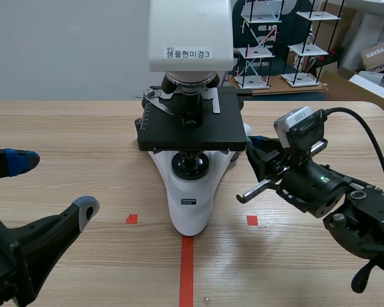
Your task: Return to the home posture
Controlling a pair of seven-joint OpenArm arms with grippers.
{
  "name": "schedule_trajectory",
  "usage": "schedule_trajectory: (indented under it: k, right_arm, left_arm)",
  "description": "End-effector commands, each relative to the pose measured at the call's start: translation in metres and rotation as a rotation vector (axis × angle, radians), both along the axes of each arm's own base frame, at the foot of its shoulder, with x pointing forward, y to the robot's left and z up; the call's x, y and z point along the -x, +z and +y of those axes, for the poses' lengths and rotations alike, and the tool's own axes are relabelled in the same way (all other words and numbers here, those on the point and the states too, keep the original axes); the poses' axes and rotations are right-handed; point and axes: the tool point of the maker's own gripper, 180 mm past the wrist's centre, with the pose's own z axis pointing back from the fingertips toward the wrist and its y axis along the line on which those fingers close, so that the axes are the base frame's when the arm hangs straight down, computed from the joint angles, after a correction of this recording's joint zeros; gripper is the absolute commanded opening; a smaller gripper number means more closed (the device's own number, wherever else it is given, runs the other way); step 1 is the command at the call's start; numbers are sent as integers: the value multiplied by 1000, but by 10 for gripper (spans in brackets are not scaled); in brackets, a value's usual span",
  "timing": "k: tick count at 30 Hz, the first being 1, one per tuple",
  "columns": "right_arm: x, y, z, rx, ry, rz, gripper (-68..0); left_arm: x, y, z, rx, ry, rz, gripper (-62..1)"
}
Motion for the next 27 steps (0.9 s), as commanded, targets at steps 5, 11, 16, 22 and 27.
schedule_trajectory:
  k: [5,11,16,22,27]
  right_arm:
    - [-8,13,-3,-12,-6,-40,-666]
    - [-8,13,-3,-12,-6,-40,-666]
    - [-7,12,-3,-12,-6,-38,-666]
    - [-2,6,-4,-5,-6,-18,-617]
    - [15,10,-3,4,25,-23,-561]
  left_arm:
    - [-1,11,-5,28,-6,-32,14]
    - [-1,11,-5,28,-6,-32,14]
    - [-1,11,-5,28,-6,-32,14]
    - [-1,11,-5,28,-6,-32,14]
    - [-1,11,-5,28,-6,-32,14]
